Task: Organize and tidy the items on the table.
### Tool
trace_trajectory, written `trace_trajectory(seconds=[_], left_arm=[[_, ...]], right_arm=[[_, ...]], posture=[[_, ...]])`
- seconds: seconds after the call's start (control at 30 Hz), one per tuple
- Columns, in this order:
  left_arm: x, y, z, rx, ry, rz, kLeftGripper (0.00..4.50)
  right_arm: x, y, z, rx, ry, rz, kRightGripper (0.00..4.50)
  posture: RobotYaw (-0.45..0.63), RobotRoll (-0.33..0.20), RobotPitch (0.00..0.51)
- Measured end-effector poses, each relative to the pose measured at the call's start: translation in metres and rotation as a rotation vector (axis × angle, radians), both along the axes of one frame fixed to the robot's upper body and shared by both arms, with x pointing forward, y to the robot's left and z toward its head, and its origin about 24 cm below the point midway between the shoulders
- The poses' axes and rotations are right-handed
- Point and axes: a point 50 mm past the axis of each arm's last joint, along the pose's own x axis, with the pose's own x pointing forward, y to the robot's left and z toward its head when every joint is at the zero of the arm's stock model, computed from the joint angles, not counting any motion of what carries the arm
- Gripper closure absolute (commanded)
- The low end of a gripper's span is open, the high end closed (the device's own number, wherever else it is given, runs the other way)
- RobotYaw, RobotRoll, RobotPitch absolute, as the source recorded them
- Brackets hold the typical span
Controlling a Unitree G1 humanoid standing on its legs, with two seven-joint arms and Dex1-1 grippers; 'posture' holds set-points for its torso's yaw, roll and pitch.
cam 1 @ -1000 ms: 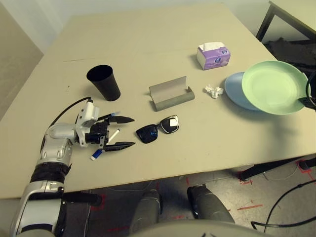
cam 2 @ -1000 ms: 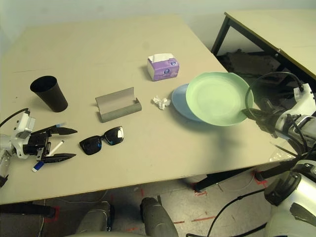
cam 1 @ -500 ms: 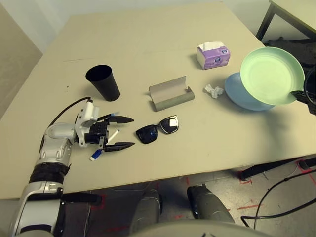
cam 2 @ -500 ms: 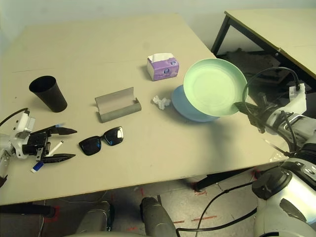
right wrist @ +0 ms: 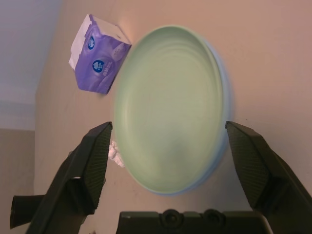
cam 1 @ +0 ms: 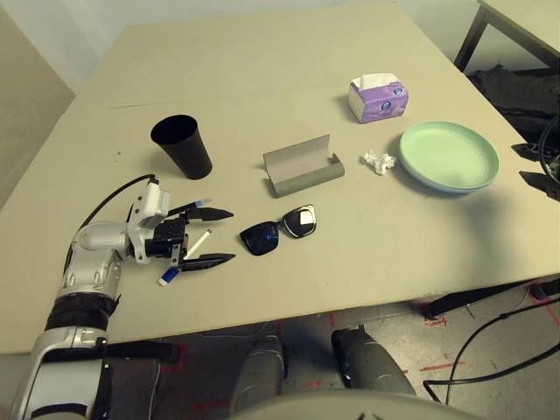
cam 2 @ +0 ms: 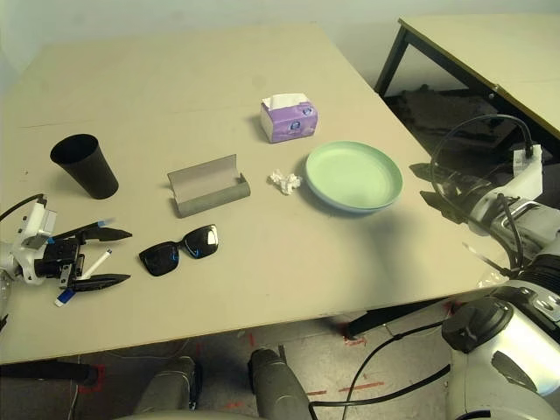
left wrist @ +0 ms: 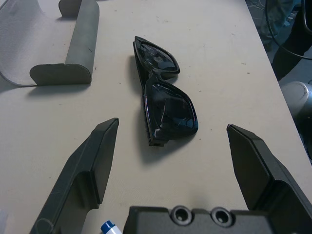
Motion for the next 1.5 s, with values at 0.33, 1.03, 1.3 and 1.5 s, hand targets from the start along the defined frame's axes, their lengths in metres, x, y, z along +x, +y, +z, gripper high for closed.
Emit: trace_trajectory(seconds=[0.33, 1.03, 1.3, 1.5], left_arm=[[0.006, 0.0, 0.007, -0.007, -0.015, 0.003, 0.0], [0.01, 0.002, 0.009, -0.015, -0.017, 0.017, 0.0], [0.011, 0.003, 0.011, -0.016, -0.026, 0.026, 0.0], [0.011, 0.004, 0.012, -0.03, -0.027, 0.057, 0.0]], right_arm=[[-0.033, 0.027, -0.006, -0.168, -0.046, 0.292, 0.04], [-0.046, 0.09, -0.008, -0.756, -0.437, 0.761, 0.04], [-0.016, 0.13, -0.031, -0.892, -0.342, 0.76, 0.04], [0.005, 0.147, -0.039, -1.048, -0.289, 0.723, 0.04]], posture=[[-0.1, 0.0, 0.146], [-0.09, 0.0, 0.131], [-0.07, 0.0, 0.126], [-0.06, 0.0, 0.117]])
